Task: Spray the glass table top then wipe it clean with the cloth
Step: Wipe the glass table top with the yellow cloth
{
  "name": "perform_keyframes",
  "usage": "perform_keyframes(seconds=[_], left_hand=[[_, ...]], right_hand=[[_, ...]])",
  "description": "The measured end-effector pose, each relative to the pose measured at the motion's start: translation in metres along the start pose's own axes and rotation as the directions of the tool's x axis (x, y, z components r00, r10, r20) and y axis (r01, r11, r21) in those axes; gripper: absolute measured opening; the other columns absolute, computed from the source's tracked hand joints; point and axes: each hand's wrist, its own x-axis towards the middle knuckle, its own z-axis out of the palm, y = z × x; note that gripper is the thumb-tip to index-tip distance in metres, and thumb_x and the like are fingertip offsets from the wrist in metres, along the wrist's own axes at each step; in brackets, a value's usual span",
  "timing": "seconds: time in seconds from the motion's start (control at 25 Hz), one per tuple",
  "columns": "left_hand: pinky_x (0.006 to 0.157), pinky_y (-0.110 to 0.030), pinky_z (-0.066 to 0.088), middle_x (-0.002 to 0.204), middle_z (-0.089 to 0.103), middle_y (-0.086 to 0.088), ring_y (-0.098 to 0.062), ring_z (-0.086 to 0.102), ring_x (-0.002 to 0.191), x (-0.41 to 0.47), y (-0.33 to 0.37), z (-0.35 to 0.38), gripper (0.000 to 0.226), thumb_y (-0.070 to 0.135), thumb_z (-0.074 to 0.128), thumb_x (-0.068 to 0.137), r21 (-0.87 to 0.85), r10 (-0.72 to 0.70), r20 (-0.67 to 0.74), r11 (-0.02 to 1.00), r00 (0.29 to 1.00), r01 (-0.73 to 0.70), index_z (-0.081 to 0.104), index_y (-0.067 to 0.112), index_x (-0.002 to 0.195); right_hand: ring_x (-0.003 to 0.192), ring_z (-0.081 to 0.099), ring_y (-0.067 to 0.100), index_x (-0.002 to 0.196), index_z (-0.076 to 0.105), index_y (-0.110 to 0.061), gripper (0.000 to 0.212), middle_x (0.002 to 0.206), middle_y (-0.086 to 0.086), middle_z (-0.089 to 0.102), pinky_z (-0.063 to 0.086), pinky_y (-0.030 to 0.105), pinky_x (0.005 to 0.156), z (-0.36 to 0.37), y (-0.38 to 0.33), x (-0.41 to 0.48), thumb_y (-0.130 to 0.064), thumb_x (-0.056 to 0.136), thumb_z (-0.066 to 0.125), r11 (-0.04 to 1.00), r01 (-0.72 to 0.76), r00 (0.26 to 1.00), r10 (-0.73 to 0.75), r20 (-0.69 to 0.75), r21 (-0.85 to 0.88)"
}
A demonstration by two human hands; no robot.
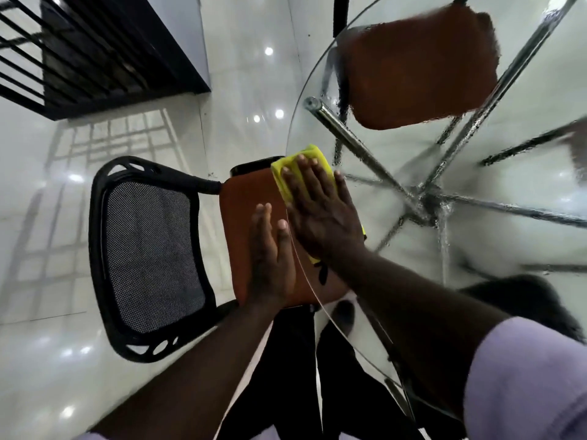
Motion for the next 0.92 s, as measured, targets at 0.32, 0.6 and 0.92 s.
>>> perform_keyframes(seconds=[0.32,0.6,0.92], left_hand=[[0.122,-0.008,0.001,0.176,0.004,-0.001,-0.008,0.001,0.161,0.02,0.008,0.029,0.064,0.046,0.029,0.11,0.058,0.11,0.062,0.992,0.992,-0.114,0.014,0.019,0.167],[0.127,-0.063,0.012,0.171,0.017,-0.024,-0.043,0.012,0.16,-0.014,-0.014,0.099,0.064,0.045,0.031,0.109,0.493,0.228,0.181,0.821,0.957,-0.289,0.035,0.006,0.16],[0.127,-0.051,0.023,0.175,0.012,-0.012,-0.027,0.013,0.162,0.038,0.009,0.072,0.062,0.036,0.033,0.113,0.539,0.319,-0.061,0.808,0.946,-0.238,0.016,0.008,0.165]], right_hand=[[0.167,0.019,0.019,0.17,0.028,-0.035,0.061,0.181,0.0,0.018,0.028,0.057,0.129,-0.034,0.054,-0.163,-0.047,0.111,0.042,0.992,0.089,0.988,-0.076,0.134,-0.092],[0.168,0.016,0.021,0.171,0.024,-0.032,0.061,0.181,0.002,0.018,0.01,0.05,0.135,-0.014,0.061,0.041,-0.046,0.113,0.034,0.986,0.108,0.992,-0.116,-0.048,-0.129],[0.167,0.022,0.021,0.168,0.035,-0.032,0.063,0.179,0.002,0.025,0.031,0.06,0.127,-0.044,0.09,-0.141,-0.041,0.109,0.057,0.994,0.056,0.998,-0.055,0.015,-0.094]])
